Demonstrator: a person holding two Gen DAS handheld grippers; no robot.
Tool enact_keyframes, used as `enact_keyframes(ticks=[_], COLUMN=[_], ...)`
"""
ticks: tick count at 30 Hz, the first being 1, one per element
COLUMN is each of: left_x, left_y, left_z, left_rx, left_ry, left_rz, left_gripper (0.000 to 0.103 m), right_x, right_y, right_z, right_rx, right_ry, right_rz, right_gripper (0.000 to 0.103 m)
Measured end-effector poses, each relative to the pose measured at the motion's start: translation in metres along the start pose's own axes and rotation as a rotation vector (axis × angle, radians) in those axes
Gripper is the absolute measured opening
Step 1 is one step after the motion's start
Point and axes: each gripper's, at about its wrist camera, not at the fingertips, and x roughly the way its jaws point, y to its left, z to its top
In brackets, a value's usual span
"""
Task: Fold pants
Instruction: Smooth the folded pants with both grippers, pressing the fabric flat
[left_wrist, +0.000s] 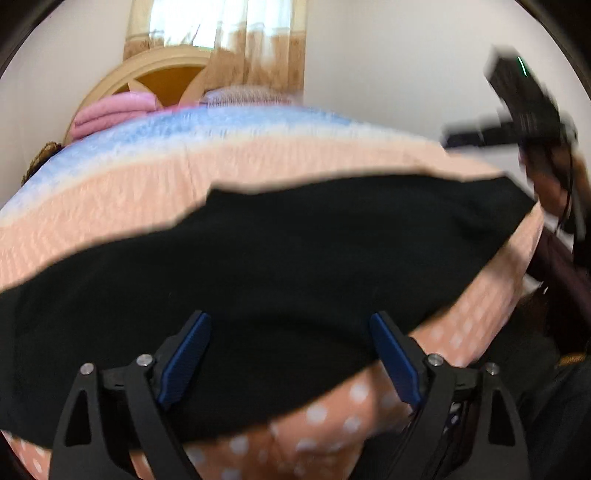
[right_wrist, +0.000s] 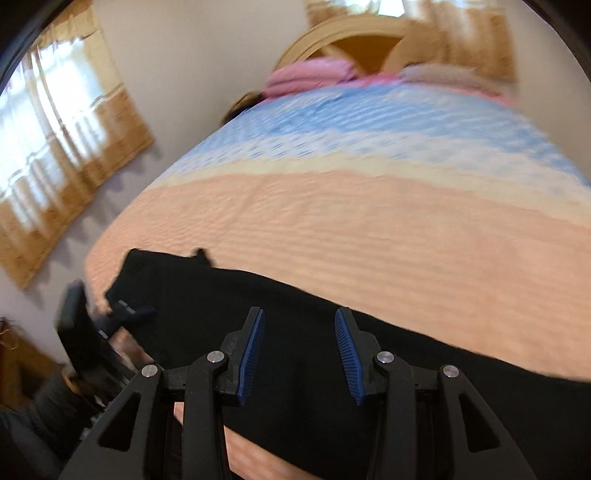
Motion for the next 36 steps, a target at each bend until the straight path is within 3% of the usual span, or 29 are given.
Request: enact_keyframes(ticks=[7,10,14,15,17,20,24,27,29,33,34,36], left_x=[-0.01,-0.027,-0.022,-0.019,-0.019,-0.019,-0.019,-0.017,-0.018,-0.028,-0.032,-0.041], left_y=[0.001,0.003,0.008,0.01,0.009,0.008,0.018,0.014,0.011,0.012,0.015,0.021], left_z=[-0.007,-0.006,-0.012,-0.016,-0.02,-0.021,-0.023,-0.024,-0.024,-0.018,-0.016,-0.011], left_rx=[-0.04,-0.063,-0.072,-0.079,-0.055,-0.022,-0.056,-0.028,-0.014,-0.048,-0.062,-0.089], left_ry=[-0.048,-0.123,-0.082,-0.069,-0.061,-0.046,-0.06,-0.06,-0.062,-0.084,-0.102,-0.152], left_rz=[-0.032,-0.063,-0.068,-0.074,-0.082,-0.087,-0.124,-0.108,-0.093,-0.086,-0.077,-0.055], left_gripper=[0.091,0.091,0.095,0.095,0.095,0.095,0.095,0.097,0.097,0.097,0.097,0.097], right_x=[0.101,0.137,0.173,0.182,0.189,0.189,0.172,0.185,0.195,0.168,0.152,0.119], right_y=[0.063,0.077,0.085,0.085,0.083,0.077,0.084,0.088,0.085,0.081,0.078,0.072], right_z=[0.048,0.062,0.066,0.066,0.064,0.065,0.069,0.068,0.065,0.056,0.053,0.043], right_rx=[0.045,0.082,0.154,0.177,0.208,0.241,0.194,0.143,0.137,0.075,0.046,-0.007], right_ry=[0.116,0.166,0.243,0.253,0.279,0.233,0.128,0.147,0.175,0.131,0.11,0.071], right_rz=[0.135,0.181,0.244,0.247,0.264,0.229,0.205,0.129,0.135,0.119,0.097,0.034], right_gripper=[0.042,0.042,0.041,0.038,0.006,0.004,0.003,0.003,0.004,0.007,0.01,0.027])
